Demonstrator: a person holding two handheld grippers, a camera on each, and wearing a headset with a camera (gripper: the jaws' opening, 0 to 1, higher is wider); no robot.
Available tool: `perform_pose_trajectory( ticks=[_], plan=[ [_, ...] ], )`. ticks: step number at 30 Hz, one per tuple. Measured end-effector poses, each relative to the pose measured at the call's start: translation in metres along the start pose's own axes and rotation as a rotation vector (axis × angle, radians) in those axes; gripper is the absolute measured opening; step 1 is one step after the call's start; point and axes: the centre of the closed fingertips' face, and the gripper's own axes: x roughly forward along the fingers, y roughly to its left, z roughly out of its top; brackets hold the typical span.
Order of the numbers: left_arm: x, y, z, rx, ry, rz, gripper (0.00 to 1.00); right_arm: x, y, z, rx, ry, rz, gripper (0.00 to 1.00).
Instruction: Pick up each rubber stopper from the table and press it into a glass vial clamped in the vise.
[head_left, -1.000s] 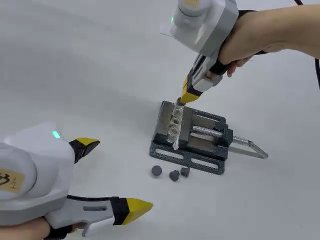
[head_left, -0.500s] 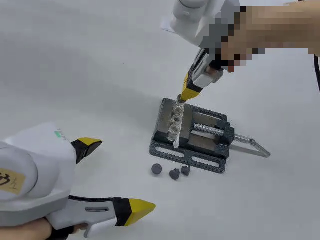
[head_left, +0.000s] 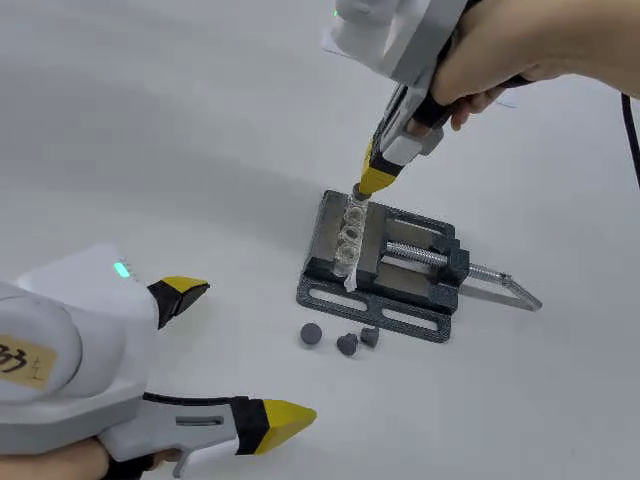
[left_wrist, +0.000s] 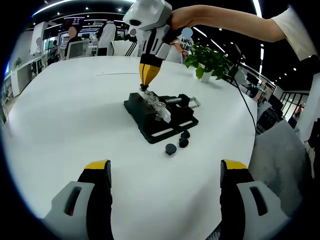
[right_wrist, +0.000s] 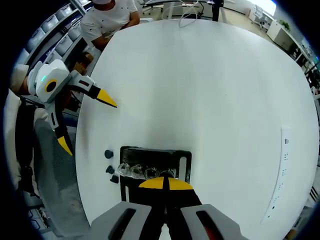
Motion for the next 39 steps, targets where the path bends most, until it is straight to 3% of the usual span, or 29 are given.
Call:
perform_pose_trajectory(
  ticks=[3, 9, 16, 17, 18, 19, 25, 34, 39],
  plan=[
    [0.001, 0.0, 0.0, -0.001, 0.001, -0.001, 0.89, 0.0, 0.002, -0.002, 0.035, 0.034, 0.007, 0.0],
    [0.001, 0.0, 0.0, -0.017, -0.007, -0.001, 0.89, -0.003, 0.023, -0.002, 0.044, 0.053, 0.015, 0.0],
    [-0.001, -0.003, 0.001, -0.005, -0.008, -0.005, 0.89, -0.004, 0.026, -0.003, 0.069, 0.067, -0.016, 0.0],
    [-0.002, -0.003, 0.002, -0.007, -0.012, -0.003, 0.89, -0.004, 0.025, -0.003, 0.057, 0.059, -0.015, 0.0],
    [-0.002, -0.004, 0.004, -0.01, -0.017, -0.005, 0.89, -0.004, 0.025, -0.003, 0.13, 0.047, 0.0, 0.0],
    [-0.002, -0.004, 0.004, -0.007, -0.019, -0.006, 0.89, -0.004, 0.023, -0.004, 0.094, 0.047, -0.005, 0.0],
    [-0.009, -0.003, 0.007, 0.008, -0.034, 0.004, 0.89, -0.004, 0.023, -0.004, 0.103, 0.028, -0.016, 0.0],
    [-0.018, 0.001, 0.027, 0.006, -0.084, 0.017, 0.89, -0.008, 0.03, -0.005, 0.131, -0.046, 0.015, 0.0],
    [-0.021, -0.008, 0.039, 0.037, -0.095, 0.016, 0.89, -0.009, 0.017, -0.002, 0.182, -0.15, 0.015, 0.0]
  ],
)
